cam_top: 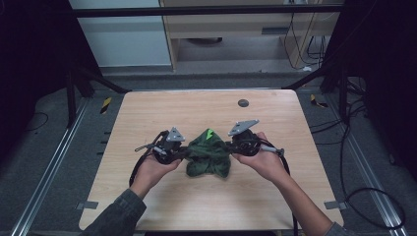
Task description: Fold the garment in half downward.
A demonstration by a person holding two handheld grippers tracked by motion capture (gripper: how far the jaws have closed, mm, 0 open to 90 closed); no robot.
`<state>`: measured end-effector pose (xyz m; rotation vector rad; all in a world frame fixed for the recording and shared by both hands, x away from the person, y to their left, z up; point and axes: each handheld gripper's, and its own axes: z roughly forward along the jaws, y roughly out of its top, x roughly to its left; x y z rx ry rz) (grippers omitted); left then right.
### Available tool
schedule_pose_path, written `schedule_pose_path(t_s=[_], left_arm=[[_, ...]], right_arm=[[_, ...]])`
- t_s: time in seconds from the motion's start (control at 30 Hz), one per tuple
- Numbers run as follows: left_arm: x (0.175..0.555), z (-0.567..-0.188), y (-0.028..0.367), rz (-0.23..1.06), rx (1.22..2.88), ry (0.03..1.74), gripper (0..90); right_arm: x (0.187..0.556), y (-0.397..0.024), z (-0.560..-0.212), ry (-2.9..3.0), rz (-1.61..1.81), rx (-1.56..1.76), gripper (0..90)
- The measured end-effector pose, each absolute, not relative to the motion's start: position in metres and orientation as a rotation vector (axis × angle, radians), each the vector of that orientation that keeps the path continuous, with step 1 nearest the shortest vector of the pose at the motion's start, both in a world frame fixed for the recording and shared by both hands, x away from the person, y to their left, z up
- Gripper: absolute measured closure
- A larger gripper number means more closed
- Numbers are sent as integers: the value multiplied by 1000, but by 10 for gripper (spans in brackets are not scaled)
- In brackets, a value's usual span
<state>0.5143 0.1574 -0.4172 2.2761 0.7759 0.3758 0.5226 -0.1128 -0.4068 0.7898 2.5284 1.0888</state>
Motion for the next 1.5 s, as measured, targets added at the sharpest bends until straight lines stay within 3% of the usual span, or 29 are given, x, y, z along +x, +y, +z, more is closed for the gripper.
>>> schedule_pose_path(t_s=[1.5], left_arm=[[489,-447,163,347,2276,776,734]], right_arm=[[494,-106,-430,2588,1078,761,738]])
